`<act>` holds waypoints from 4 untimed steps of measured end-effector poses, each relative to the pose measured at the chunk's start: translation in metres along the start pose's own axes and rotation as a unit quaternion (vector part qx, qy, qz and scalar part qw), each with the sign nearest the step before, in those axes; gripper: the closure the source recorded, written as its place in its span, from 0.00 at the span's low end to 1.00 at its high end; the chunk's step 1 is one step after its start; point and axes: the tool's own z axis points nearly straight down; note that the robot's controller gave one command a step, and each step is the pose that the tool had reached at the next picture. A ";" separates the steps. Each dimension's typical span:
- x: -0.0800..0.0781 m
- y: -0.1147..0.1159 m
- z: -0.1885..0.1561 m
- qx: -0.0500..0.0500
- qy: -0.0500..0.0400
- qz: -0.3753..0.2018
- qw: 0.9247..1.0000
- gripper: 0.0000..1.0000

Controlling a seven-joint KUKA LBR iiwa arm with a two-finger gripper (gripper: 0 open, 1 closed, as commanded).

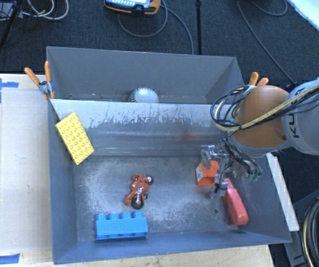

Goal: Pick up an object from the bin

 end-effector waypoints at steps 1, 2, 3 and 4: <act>0.005 0.000 -0.002 0.000 -0.001 0.004 1.000 0.00; -0.022 -0.002 0.004 0.001 -0.003 -0.007 1.000 0.00; -0.031 -0.016 0.006 0.000 -0.001 -0.027 1.000 0.00; -0.031 -0.031 0.008 0.001 -0.003 -0.034 0.999 1.00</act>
Offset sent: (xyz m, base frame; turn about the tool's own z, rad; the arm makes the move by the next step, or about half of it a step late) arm 0.0318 0.0069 -0.0104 -0.0316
